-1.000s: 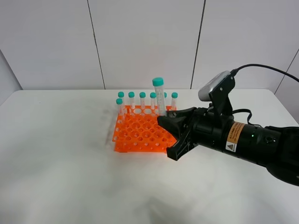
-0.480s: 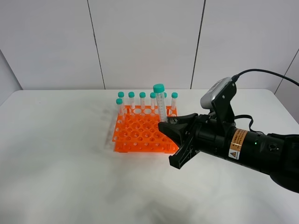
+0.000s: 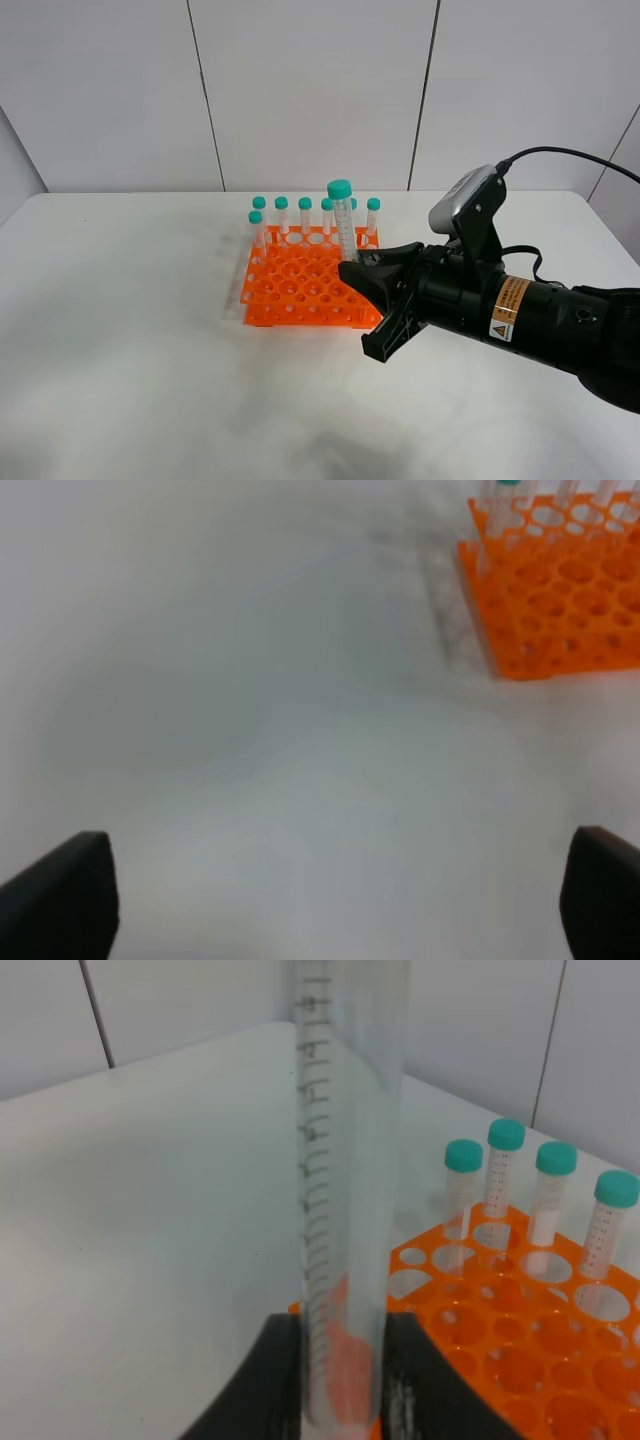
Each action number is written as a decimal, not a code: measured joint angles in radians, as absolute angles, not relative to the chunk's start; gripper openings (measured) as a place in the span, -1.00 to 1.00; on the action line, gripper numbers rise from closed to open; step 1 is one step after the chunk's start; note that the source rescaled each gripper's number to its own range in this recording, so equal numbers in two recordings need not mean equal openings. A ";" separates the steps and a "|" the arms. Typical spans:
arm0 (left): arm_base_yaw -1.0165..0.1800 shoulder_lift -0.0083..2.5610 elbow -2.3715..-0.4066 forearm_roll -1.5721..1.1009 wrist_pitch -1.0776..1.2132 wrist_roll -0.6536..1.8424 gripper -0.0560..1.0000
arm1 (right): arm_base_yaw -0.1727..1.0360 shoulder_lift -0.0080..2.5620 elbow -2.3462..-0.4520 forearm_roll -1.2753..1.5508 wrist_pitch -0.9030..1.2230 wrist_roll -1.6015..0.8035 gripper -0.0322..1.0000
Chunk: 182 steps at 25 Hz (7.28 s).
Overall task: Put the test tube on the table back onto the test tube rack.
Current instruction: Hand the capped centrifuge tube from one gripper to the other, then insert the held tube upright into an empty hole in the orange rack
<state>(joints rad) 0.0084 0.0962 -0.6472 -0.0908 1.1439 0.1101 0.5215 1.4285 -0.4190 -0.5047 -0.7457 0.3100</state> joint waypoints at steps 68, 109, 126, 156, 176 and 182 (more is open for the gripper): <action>-0.461 1.388 -1.026 -1.026 0.578 0.955 1.00 | 0.521 1.428 -0.419 -0.505 -0.673 0.288 -0.94; -0.591 1.572 -1.177 -1.103 0.552 0.975 -0.63 | 0.525 1.428 -0.419 -0.452 -0.690 0.254 -0.94; -0.591 1.572 -1.177 -1.093 0.545 1.010 -0.85 | 0.525 1.428 -0.417 -0.452 -0.693 0.251 -0.94; -0.591 1.572 -1.177 -1.096 0.550 1.009 -0.88 | 0.525 1.428 -0.415 -0.420 -0.719 0.237 0.19; -0.591 1.572 -1.177 -1.097 0.522 1.008 -0.88 | 0.503 1.428 -0.415 -0.278 -0.395 0.166 0.19; -0.591 1.572 -1.177 -1.097 0.522 1.008 -0.88 | 0.412 1.428 -0.415 -0.147 -0.377 0.094 0.19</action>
